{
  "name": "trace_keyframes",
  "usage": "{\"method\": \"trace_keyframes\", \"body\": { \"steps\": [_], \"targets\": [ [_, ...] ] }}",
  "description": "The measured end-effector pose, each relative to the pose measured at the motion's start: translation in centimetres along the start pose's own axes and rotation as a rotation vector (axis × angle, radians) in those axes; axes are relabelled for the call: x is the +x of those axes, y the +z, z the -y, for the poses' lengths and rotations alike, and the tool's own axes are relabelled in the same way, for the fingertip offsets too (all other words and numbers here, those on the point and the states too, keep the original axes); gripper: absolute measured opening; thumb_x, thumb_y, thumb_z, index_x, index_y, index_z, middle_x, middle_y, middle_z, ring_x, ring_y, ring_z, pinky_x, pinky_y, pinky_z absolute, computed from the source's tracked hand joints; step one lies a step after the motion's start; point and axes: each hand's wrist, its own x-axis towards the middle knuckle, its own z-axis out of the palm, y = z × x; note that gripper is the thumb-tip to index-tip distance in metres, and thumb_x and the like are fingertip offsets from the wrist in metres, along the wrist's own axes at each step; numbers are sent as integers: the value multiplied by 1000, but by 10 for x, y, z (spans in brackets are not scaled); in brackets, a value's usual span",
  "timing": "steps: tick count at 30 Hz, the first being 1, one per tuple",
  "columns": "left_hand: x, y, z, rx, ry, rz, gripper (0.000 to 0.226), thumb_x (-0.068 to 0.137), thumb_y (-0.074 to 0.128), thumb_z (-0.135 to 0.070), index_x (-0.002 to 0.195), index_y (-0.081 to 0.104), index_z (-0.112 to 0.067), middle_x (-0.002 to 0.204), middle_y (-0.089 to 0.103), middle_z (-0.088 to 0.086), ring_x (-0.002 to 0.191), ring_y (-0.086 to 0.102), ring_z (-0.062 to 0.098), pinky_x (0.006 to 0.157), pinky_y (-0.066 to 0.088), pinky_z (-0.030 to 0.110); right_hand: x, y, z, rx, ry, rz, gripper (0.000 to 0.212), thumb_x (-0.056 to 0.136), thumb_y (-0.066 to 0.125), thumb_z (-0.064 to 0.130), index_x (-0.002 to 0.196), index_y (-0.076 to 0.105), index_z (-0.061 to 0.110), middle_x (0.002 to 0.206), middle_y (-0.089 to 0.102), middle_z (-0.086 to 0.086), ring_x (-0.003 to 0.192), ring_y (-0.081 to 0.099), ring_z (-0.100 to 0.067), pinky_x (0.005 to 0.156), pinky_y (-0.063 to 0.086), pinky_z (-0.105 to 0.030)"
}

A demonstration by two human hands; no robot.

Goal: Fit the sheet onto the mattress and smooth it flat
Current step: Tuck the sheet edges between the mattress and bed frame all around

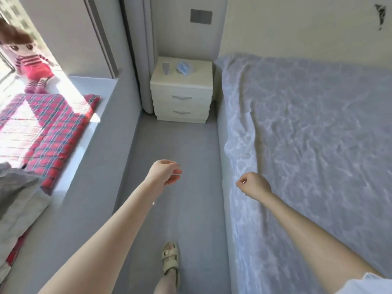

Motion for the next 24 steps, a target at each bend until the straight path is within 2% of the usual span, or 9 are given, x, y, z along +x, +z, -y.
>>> {"method": "trace_keyframes", "body": {
  "steps": [3, 7, 9, 13, 18, 21, 24],
  "targets": [
    [64, 12, -60, 29, 4, 48, 10, 91, 53, -9, 82, 57, -13, 74, 62, 4, 62, 57, 15, 61, 46, 23, 56, -38, 24, 23, 34, -31, 22, 87, 52, 24, 69, 60, 13, 78, 71, -5, 64, 57, -20, 52, 36, -22],
    [157, 46, -138, 35, -39, 108, 10, 90, 53, -7, 81, 58, -10, 73, 61, 6, 61, 55, 16, 62, 46, 24, 140, -90, 45, 104, 69, -71, 21, 89, 55, 29, 77, 66, 15, 78, 69, 0, 76, 64, -20, 56, 40, -22],
    [203, 70, -178, 43, -43, 142, 13, 90, 53, -8, 79, 58, -10, 73, 60, 5, 61, 55, 16, 61, 45, 23, 188, -112, 49, 134, 80, -89, 24, 89, 55, 29, 78, 67, 11, 78, 69, -3, 78, 65, -23, 59, 44, -25],
    [301, 122, -244, 60, -49, 175, 6, 90, 54, -11, 86, 59, -9, 77, 61, 5, 64, 56, 17, 57, 45, 23, 298, -152, 49, 169, 102, -116, 28, 89, 55, 28, 84, 69, 4, 81, 71, -11, 76, 66, -28, 63, 46, -29],
    [426, 185, -314, 55, -92, 123, 10, 91, 53, -15, 90, 58, -7, 77, 60, 7, 62, 55, 17, 53, 43, 23, 443, -197, 42, 193, 131, -86, 33, 89, 56, 27, 86, 66, -4, 82, 69, -20, 59, 55, -24, 57, 36, -27],
    [498, 216, -345, 62, -131, 85, 11, 91, 51, -14, 85, 57, -6, 75, 58, 8, 58, 51, 17, 53, 41, 24, 517, -216, 40, 186, 156, -61, 35, 91, 55, 29, 90, 67, -4, 73, 62, -15, 61, 48, -16, 57, 34, -26],
    [564, 241, -368, 59, -179, 46, 16, 92, 50, -15, 79, 56, -7, 72, 58, 6, 59, 52, 17, 55, 44, 24, 581, -227, 40, 193, 195, -32, 35, 91, 53, 28, 95, 67, -3, 79, 65, -16, 63, 55, -22, 57, 35, -27]
  ]
}}
